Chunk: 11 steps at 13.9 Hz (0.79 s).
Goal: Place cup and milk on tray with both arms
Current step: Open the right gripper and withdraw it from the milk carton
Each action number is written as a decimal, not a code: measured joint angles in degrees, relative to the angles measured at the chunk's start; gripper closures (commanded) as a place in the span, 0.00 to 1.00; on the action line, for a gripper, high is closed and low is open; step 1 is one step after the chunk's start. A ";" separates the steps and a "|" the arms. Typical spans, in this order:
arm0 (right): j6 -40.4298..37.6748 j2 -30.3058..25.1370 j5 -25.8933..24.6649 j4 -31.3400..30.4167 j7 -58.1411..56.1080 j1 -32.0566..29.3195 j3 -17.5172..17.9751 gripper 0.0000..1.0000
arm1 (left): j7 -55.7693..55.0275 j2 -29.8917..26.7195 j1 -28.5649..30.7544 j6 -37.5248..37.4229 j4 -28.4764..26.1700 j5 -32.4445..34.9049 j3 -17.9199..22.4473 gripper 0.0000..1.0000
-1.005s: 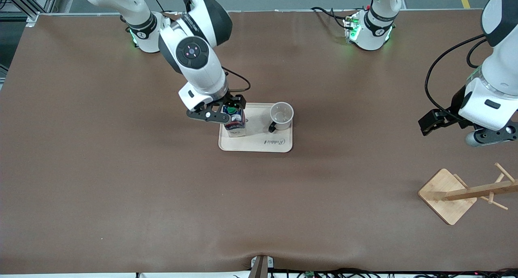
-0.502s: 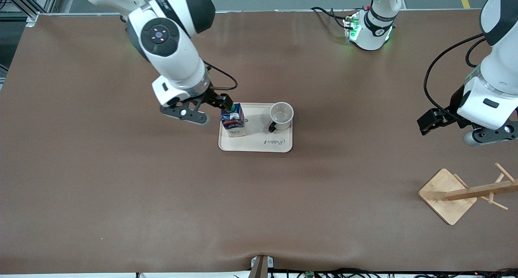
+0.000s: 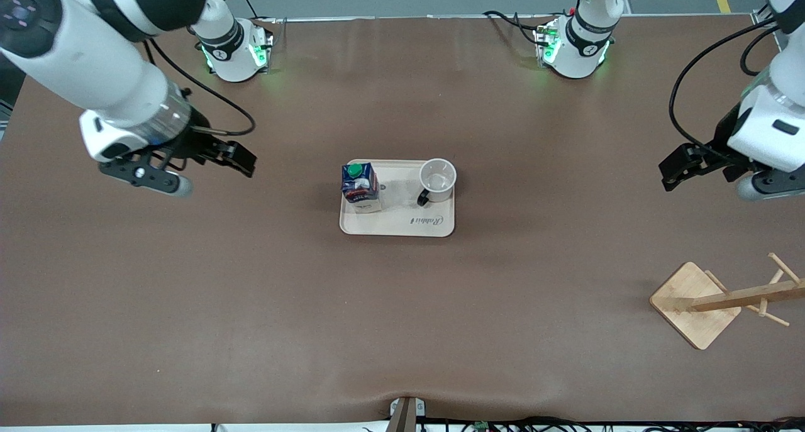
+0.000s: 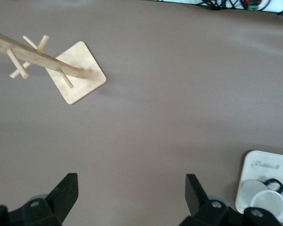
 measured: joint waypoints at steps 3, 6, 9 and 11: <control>-0.16 -1.21 -0.10 -0.62 -15.39 -6.75 -0.76 0.00 | 1.79 -3.67 -6.13 -0.37 -3.30 -2.64 8.87 0.00; -0.28 -1.71 -0.11 -2.01 -24.33 -12.30 -1.25 0.00 | 2.06 -7.96 -9.89 -0.58 -7.76 -2.86 12.33 0.00; -1.75 -2.72 -0.13 -3.35 -36.60 -16.77 -1.41 0.00 | 2.30 -11.58 -10.52 -0.59 -11.97 -2.95 12.42 0.00; -3.54 -3.10 -0.13 -3.66 -41.51 -19.81 -1.49 0.00 | 3.25 -13.04 -10.75 -0.58 -13.66 -2.96 12.55 0.00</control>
